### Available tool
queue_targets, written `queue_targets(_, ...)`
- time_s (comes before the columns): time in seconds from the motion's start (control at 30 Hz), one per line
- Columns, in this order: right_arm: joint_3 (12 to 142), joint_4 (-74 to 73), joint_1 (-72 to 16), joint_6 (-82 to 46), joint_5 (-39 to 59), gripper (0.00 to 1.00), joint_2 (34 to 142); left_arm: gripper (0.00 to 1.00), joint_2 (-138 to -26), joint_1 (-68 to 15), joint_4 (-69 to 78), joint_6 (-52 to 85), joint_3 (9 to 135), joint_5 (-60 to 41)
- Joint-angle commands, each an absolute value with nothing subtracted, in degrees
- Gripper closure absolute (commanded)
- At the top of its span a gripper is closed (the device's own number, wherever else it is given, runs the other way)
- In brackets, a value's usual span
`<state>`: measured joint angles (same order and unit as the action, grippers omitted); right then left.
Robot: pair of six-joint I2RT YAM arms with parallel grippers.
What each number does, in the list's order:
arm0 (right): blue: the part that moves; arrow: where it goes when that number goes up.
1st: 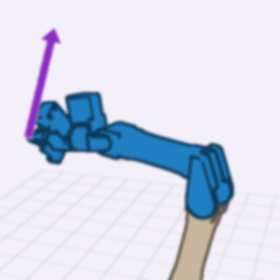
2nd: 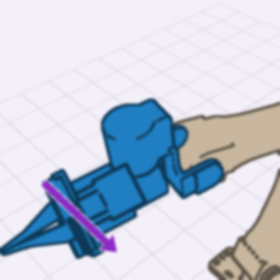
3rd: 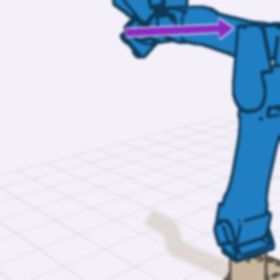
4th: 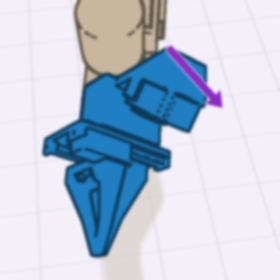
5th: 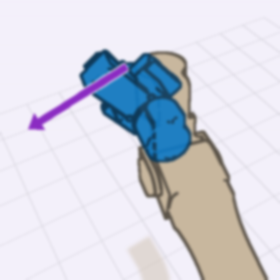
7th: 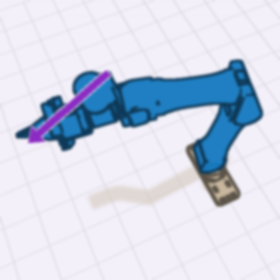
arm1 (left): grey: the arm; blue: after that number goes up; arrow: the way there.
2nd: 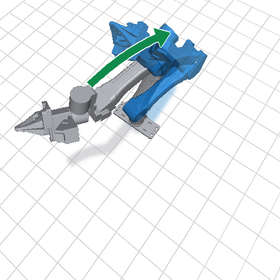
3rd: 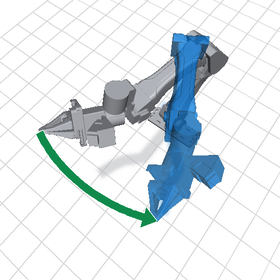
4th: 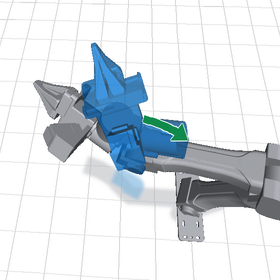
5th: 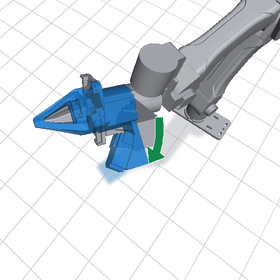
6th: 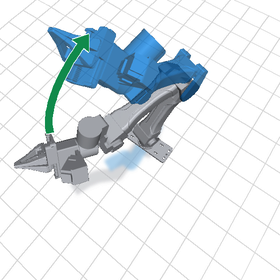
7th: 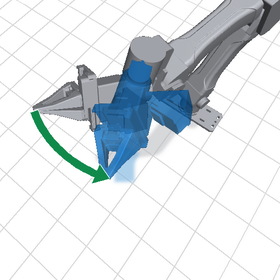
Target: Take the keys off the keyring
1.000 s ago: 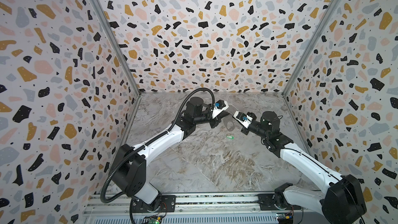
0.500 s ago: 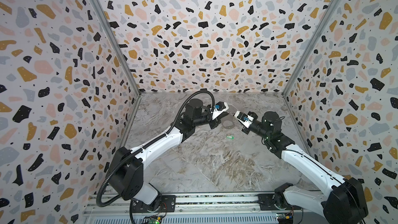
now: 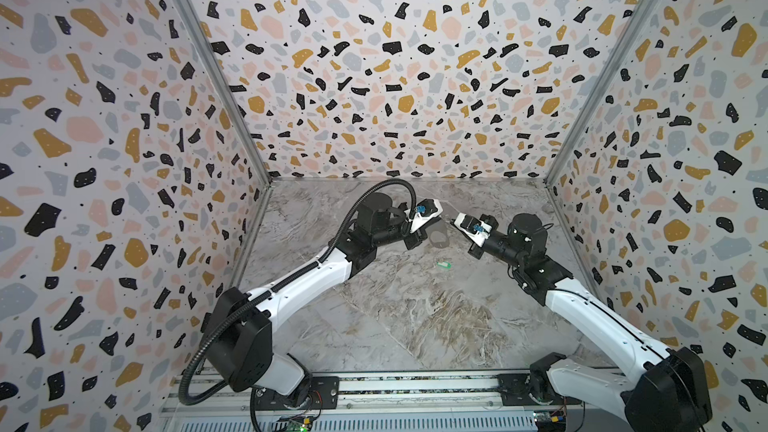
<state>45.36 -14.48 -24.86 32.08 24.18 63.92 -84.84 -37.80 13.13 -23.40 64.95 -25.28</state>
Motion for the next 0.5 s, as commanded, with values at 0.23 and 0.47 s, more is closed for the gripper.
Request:
queue_targets(0.23, 49.1, -14.3, -24.1, 28.9, 26.2, 1.00, 62.0, 1.00, -82.3, -38.7, 12.4, -27.5, 65.0, -20.2)
queue_targets(0.47, 50.3, -13.7, -24.0, 28.9, 26.5, 1.00, 62.3, 1.00, -83.6, -39.1, 9.6, -28.1, 66.5, -19.8)
